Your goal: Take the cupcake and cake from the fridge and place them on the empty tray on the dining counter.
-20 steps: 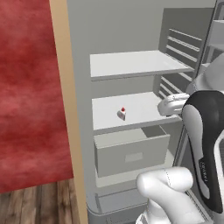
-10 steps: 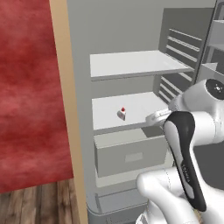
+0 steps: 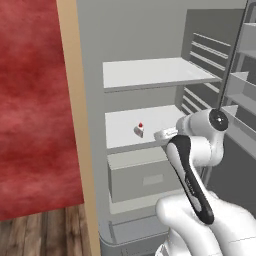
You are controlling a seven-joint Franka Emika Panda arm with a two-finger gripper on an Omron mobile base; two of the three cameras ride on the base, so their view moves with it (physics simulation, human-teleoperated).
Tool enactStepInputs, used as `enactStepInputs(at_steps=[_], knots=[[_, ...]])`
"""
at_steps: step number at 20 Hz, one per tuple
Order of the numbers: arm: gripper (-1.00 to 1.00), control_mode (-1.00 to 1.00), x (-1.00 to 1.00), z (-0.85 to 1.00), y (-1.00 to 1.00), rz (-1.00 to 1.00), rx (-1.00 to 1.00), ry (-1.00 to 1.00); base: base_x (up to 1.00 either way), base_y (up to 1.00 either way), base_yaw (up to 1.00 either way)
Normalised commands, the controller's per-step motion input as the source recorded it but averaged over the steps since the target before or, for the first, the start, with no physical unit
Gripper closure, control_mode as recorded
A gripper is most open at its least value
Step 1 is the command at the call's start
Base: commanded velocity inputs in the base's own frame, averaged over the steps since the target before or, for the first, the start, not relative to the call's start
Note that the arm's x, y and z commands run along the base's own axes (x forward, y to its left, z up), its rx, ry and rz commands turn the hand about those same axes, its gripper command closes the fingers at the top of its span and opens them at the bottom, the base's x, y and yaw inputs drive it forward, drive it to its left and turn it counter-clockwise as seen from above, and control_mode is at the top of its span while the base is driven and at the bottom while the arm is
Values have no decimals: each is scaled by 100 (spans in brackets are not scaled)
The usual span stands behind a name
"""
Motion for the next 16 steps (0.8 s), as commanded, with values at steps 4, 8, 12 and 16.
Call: enactStepInputs(at_steps=[4,8,12,16], knots=[[-100,-100,74,-1,0,0,1,9,0,0,0],[-100,-100,63,-13,1,-1,0,6,0,0,0],[-100,-100,46,-19,0,0,0,3,0,0,0],[-100,-100,24,-26,3,0,0,0,0,0,0]])
